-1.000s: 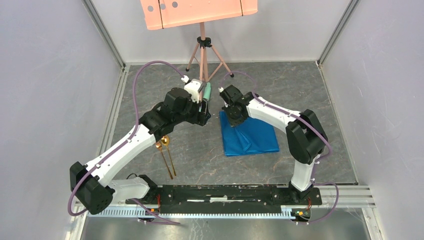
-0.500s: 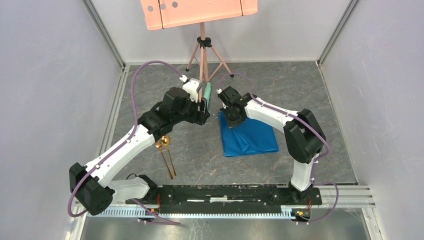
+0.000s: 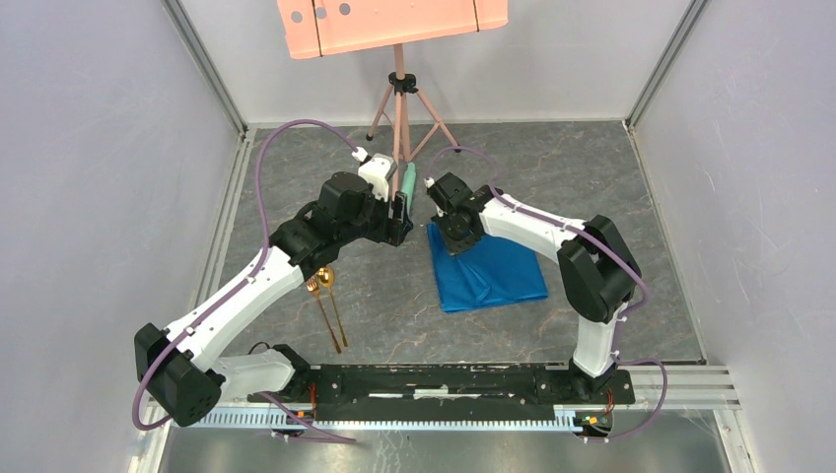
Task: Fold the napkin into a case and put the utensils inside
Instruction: Fold the rectangle-folded napkin at the center of the board.
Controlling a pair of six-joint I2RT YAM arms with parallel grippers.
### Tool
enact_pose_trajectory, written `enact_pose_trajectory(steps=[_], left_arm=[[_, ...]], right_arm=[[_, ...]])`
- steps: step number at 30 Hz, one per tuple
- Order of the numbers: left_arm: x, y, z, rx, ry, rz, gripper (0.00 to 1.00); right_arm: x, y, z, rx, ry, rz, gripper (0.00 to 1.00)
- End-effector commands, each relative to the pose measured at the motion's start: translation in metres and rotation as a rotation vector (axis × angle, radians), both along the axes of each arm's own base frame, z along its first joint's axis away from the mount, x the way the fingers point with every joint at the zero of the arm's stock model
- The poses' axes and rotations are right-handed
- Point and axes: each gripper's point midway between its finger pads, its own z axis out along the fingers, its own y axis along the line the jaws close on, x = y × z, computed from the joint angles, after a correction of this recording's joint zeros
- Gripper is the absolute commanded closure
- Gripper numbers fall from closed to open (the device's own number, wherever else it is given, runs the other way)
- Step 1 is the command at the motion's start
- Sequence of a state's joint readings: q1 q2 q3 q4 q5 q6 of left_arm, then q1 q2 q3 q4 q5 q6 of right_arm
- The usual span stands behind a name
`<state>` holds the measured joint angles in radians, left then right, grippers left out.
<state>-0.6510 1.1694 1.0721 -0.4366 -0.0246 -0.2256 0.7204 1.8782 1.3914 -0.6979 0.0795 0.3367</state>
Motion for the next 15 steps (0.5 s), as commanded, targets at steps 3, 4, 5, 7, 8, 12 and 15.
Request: enact_pose_trajectory(steps=[3,4,5,7,8,12,15], left_arm=[[0.0044,-0.0006,0.0146,-0.02,-0.066,-0.013,0.25],[0.0044,-0.0009,0.0143,-0.021,-0.065,-0.014,0.25],[0.0043,-0.0009,0.0147,-0.022,-0.065,-0.014,0.25],[0.0042,-0.0008,0.0145,-0.021,-0.066,-0.015,0.25],[0.0041,-0.0007,0.0143,-0.021,-0.065,-0.015,0.25],[0.0039,-0.0008,0.0141,-0.021,-0.064,-0.016,0.25],[0.004,-0.001,0.0136,-0.02,-0.063,-0.016,0.25]], right_arm=[[0.0118,0.007,0.0423,0.055,-0.092,-0.02,1.0],[0.011,0.0072,0.0438,0.058,-0.092,-0.019,0.99],[0.0102,0.0075,0.044,0.06,-0.089,-0.016,1.0],[0.0093,0.0073,0.0449,0.063,-0.088,-0.017,1.0],[0.0087,0.0076,0.0448,0.067,-0.086,-0.016,1.0],[0.0076,0.0113,0.0397,0.077,-0.074,-0.01,1.0],[0.0082,0.0142,0.035,0.079,-0.068,-0.006,1.0]])
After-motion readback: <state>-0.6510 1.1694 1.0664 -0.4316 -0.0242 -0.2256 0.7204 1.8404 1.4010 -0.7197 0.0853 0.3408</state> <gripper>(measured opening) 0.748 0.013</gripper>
